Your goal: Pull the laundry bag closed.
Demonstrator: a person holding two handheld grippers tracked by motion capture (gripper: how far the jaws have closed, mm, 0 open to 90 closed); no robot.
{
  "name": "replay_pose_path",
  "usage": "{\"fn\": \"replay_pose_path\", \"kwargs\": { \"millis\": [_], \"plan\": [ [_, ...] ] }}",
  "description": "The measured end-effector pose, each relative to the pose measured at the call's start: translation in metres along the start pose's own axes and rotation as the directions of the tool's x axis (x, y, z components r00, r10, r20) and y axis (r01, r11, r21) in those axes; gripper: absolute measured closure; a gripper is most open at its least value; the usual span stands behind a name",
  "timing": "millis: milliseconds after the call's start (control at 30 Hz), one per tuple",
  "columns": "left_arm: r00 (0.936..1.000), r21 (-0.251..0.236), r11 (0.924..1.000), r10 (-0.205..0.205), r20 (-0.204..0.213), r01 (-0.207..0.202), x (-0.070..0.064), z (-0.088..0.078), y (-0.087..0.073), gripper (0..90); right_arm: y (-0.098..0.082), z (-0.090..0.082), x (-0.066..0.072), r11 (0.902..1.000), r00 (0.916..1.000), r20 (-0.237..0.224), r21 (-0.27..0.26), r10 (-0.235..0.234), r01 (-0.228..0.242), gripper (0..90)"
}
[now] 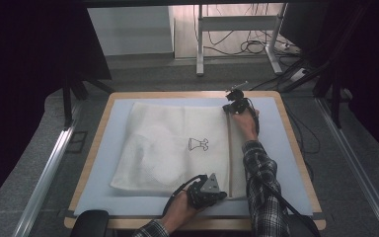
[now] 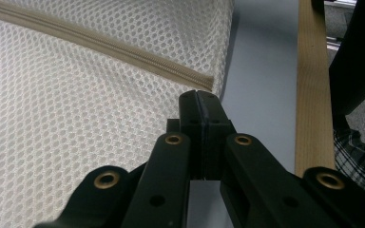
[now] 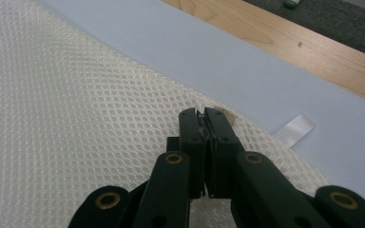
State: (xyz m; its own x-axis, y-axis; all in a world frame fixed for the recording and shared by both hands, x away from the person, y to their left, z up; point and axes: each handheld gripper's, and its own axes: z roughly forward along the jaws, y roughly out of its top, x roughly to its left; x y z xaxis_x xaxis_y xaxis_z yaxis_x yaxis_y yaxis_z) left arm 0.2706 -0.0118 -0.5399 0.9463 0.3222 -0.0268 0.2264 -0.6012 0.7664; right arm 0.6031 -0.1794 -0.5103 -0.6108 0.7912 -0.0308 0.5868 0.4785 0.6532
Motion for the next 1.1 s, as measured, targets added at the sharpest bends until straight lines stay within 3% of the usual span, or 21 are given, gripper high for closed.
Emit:
{"fn": "replay_pose_path", "kwargs": {
  "millis": [133, 600, 767, 1000, 1100],
  "plan": [
    [1.0, -0.002, 1.0, -0.001, 0.0, 0.001, 0.0, 0.0, 0.0, 90.0, -0.001, -0.002, 0.004, 0.9997, 0.9997, 0.008, 0.005, -0.024, 0.024, 85.4],
    [0.9997, -0.008, 0.9999, -0.009, -0.021, 0.009, -0.001, -0.001, 0.0, 86.0, -0.008, -0.011, 0.009, 0.9994, 0.9997, -0.002, -0.022, -0.025, 0.025, 78.5],
    [0.9977, -0.028, 0.9974, -0.067, -0.011, 0.066, 0.003, -0.001, -0.001, 77.4, -0.01, -0.016, 0.013, 0.9989, 0.9996, -0.014, -0.039, -0.025, 0.025, 74.2],
    [0.9955, -0.041, 0.9948, -0.094, -0.01, 0.093, 0.006, -0.001, 0.0, 60.6, -0.012, -0.025, 0.019, 0.9977, 0.9986, -0.029, -0.051, -0.045, 0.043, 67.5],
    [0.9962, -0.035, 0.9959, -0.084, -0.02, 0.084, 0.005, -0.001, 0.001, 55.7, -0.014, -0.028, 0.021, 0.9976, 0.998, -0.043, -0.054, -0.045, 0.043, 64.9]
  ]
}}
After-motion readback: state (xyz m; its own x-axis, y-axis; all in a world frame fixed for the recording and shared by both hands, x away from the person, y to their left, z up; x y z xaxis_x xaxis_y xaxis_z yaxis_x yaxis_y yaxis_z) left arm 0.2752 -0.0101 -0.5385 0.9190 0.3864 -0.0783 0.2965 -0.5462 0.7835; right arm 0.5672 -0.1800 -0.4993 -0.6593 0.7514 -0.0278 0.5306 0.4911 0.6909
